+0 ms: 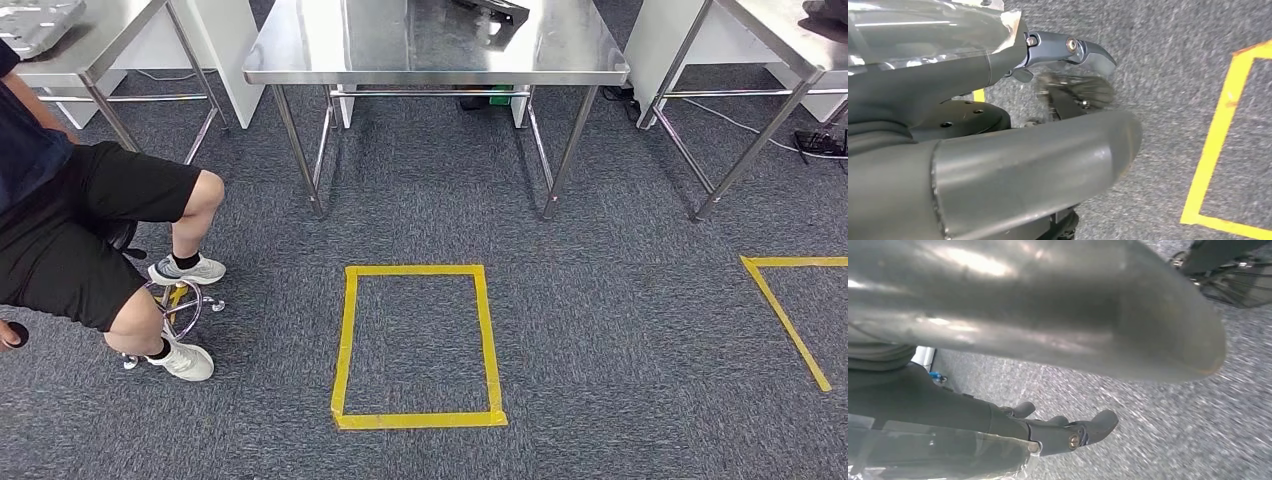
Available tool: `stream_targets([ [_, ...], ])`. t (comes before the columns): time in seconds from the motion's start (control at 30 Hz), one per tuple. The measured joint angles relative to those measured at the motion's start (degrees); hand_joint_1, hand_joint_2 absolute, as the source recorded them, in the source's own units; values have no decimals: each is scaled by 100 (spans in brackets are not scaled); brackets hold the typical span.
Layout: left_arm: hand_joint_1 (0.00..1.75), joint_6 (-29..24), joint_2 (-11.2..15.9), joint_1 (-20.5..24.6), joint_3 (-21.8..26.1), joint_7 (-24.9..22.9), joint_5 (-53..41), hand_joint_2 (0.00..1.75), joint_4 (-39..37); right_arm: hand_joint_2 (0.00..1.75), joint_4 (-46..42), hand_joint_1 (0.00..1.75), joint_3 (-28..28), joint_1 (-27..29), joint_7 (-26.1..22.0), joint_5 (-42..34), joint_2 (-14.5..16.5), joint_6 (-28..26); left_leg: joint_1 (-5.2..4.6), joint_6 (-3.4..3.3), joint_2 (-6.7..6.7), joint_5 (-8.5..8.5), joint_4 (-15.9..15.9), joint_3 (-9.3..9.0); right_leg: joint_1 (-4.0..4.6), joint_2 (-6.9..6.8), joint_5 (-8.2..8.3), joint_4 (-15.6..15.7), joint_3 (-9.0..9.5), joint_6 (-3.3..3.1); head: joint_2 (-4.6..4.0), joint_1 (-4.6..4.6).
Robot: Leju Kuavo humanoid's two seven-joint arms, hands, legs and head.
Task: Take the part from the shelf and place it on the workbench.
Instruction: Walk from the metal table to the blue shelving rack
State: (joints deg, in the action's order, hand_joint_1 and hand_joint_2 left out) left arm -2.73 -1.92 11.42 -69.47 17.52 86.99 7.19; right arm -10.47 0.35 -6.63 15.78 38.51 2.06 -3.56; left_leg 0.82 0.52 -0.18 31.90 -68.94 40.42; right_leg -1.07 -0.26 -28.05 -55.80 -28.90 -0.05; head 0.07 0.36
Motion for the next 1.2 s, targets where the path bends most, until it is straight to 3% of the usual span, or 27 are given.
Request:
stream_targets([
  [0.03,0,0,0,2,-5,-1,0,0,0,0,0,0,-13,11,-1,0,-1,0,2,19,-1,150,-345,70,9,-2,57,-8,-66,2,0,1],
  [0.07,0,0,0,4,-7,-2,0,0,0,0,0,0,-23,22,-2,0,-1,0,8,33,0,175,-538,61,14,-4,110,-20,-134,14,0,0],
  [0.1,0,0,0,4,-9,-3,0,0,0,0,0,0,-32,32,-2,-1,-1,0,18,41,2,92,-504,-64,16,-5,156,-37,-200,31,0,0],
  [0.13,0,0,0,8,-12,-3,0,0,0,0,0,0,-40,41,-2,-2,-1,-1,31,44,3,-47,-245,-310,14,-5,195,-61,-268,54,0,-1],
  [0.2,0,-2,-1,35,-26,-11,-4,0,0,0,0,0,-63,49,-2,-8,0,-15,49,30,2,-206,592,-923,22,-5,245,-137,-377,104,0,-1],
  [0.27,0,-9,0,71,-48,-30,-20,0,0,0,0,0,-106,53,-12,-15,1,-44,26,-26,-12,-187,1061,-1202,43,-8,286,-197,-452,170,0,11],
  [0.37,0,-72,-3,94,-101,-59,-51,0,0,0,0,0,-177,79,-42,-22,-2,-68,-11,-185,-1,-248,1132,-1121,45,-4,347,-217,-533,289,0,21],
  [0.4,0,-108,-10,104,-127,-63,-62,0,0,0,0,0,-201,96,-46,-23,-2,-70,-6,-245,17,-299,1152,-1082,39,2,288,-308,-596,304,0,27],
  [0.47,0,-185,-31,126,-172,-63,-80,0,0,0,0,0,-253,127,-48,-16,1,-73,7,-325,69,-397,1173,-985,23,15,-40,-850,-850,284,0,48],
  [0.53,0,-252,-47,128,-195,-62,-73,0,0,0,0,0,-293,145,-48,-1,5,-74,3,-338,129,-471,1168,-878,20,19,-417,-1600,-1126,281,0,65],
  [0.57,0,-279,-51,126,-202,-61,-63,0,0,0,0,0,-311,159,-48,10,3,-75,2,-331,170,-502,1164,-832,12,18,-505,-1793,-1155,308,0,64],
  [0.6,0,-307,-54,123,-206,-57,-50,0,0,0,0,0,-326,174,-47,25,-1,-76,5,-317,215,-528,1160,-796,0,14,-512,-1775,-1068,353,0,65],
  [0.63,0,-324,-56,122,-210,-54,-38,0,0,0,0,0,-340,187,-46,39,-6,-78,12,-300,261,-548,1158,-772,-18,3,-439,-1524,-860,408,0,64],
  [0.7,0,-349,-63,126,-219,-48,-22,0,0,0,0,0,-364,185,-44,64,-13,-81,6,-248,358,-574,1140,-772,-39,-117,-232,-657,-281,498,0,68],
  [0.73,0,-361,-66,129,-223,-45,-16,0,0,0,-1,0,-373,174,-42,74,-14,-83,-5,-213,403,-587,1132,-773,-31,-163,-158,-320,-73,490,0,65],
  [0.77,0,-378,-70,133,-227,-42,-10,0,0,0,-1,0,-379,169,-39,84,-14,-83,-18,-176,441,-602,1126,-776,-18,-195,-122,-124,23,459,0,58],
  [0.83,0,-418,-83,138,-239,-28,0,0,0,0,-2,0,-390,182,-36,101,-14,-83,-19,-110,499,-635,1128,-766,15,-142,-99,-87,-2,357,0,41],
  [0.9,0,-457,-96,159,-268,-7,-6,0,0,0,-3,0,-416,202,-38,107,-13,-84,17,-41,404,-563,1047,-728,-16,-81,-60,-91,-25,260,0,38],
  [0.93,0,-478,-98,172,-286,2,-15,0,0,0,-4,0,-434,197,-42,106,-11,-86,30,-15,296,-424,869,-651,-31,-46,-30,-86,-31,203,0,36],
  [1.0,0,-507,-95,185,-318,3,-33,0,0,0,-6,0,-472,176,-50,99,1,-98,37,6,78,3,165,-351,-24,34,23,-85,-74,112,0,33],
  [1.07,0,-518,-94,181,-340,-9,-41,0,0,0,-7,0,-506,183,-60,93,15,-113,35,-3,21,269,-513,-74,7,130,55,-90,-116,73,0,34],
  [1.1,0,-520,-94,180,-354,-15,-43,0,0,0,-7,0,-520,198,-66,91,19,-119,35,-15,14,242,-586,-62,18,186,62,-93,-124,71,0,34],
  [1.13,0,-520,-94,180,-366,-19,-44,0,0,0,-7,0,-532,212,-70,91,21,-123,36,-32,5,108,-415,-171,24,247,68,-99,-125,73,0,34],
  [1.17,0,-520,-94,182,-378,-20,-45,0,0,0,-7,0,-542,222,-73,91,23,-127,36,-54,-36,-94,-51,-374,26,314,71,-109,-123,79,0,34],
  [1.2,0,-520,-92,186,-387,-21,-48,0,0,0,-7,0,-551,225,-76,91,27,-130,44,-82,-163,-254,358,-598,22,378,73,-123,-127,86,0,35],
])
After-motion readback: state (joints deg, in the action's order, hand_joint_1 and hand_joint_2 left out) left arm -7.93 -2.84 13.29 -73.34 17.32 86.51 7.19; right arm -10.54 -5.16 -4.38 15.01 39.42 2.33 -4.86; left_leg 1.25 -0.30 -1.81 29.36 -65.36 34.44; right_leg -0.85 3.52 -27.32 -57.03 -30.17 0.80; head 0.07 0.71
